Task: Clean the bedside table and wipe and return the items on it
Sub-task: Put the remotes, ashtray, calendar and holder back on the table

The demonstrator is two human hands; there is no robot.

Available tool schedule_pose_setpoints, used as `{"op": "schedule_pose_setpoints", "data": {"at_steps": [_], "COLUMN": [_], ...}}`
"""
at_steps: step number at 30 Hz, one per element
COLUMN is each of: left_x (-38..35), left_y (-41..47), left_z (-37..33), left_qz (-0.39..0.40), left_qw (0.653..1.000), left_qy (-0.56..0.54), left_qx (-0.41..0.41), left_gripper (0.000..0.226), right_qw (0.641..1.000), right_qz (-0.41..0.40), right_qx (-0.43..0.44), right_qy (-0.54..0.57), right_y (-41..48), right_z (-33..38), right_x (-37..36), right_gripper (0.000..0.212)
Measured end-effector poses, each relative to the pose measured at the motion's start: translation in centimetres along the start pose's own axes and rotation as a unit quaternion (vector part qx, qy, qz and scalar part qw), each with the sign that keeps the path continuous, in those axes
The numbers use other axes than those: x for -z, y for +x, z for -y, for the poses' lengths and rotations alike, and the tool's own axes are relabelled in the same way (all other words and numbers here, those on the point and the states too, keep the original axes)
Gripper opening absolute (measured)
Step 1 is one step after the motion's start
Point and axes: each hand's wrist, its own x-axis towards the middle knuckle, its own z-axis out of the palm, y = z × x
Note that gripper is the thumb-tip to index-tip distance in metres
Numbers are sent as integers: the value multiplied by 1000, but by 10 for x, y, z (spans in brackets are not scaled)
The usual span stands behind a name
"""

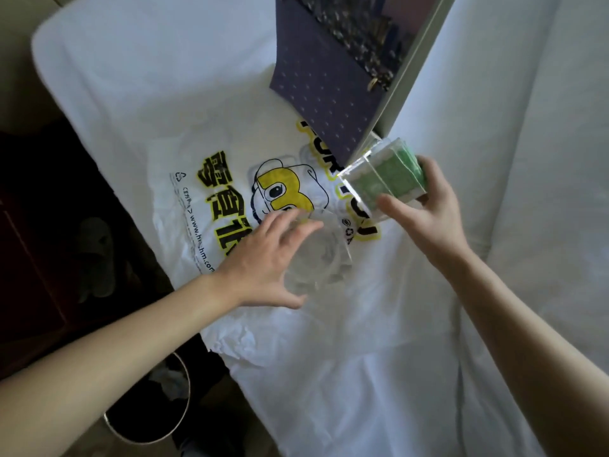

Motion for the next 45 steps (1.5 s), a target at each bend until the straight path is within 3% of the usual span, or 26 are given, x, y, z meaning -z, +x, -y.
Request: {"op": "schedule_pose_setpoints", "data": {"at_steps": [3, 6, 10, 13, 18, 21, 27, 31, 35, 45], "left_x": [22, 36, 46, 48, 48, 49, 54, 59, 65, 56], "left_y": [-6, -10, -17, -24, -38, -52, -88, -129, -188, -392], "left_z": [19, 40, 59, 67, 76, 77, 79, 80, 86, 119], "left_qz": [-4, -27, -61, -76, -93, -116, -132, -163, -186, -187], "left_qw": [998, 995, 992, 990, 986, 983, 981, 975, 970, 962], "left_qy": [-36, -49, -59, -66, -73, -78, -89, -100, -100, -89], "left_qx": [47, 81, 94, 102, 120, 117, 113, 109, 120, 180], "left_gripper": [103, 105, 102, 100, 103, 100, 100, 98, 100, 107], "right_qw": [997, 995, 995, 998, 998, 997, 997, 997, 998, 988], "right_qz": [40, 71, 42, 9, -24, -38, -59, -43, -14, 99], "right_qx": [57, 62, 85, 53, 47, 56, 49, 65, 63, 113], "right_qy": [-16, -24, -17, 24, 34, 23, 2, 1, 24, 33], "right_y": [7, 18, 37, 51, 57, 51, 17, -24, -69, -197], "right_z": [16, 28, 36, 44, 46, 51, 73, 97, 124, 189], "right_x": [-13, -33, -51, -58, -57, -57, -65, -74, -99, -209], "right_gripper": [58, 52, 59, 67, 61, 45, 41, 39, 20, 18]}}
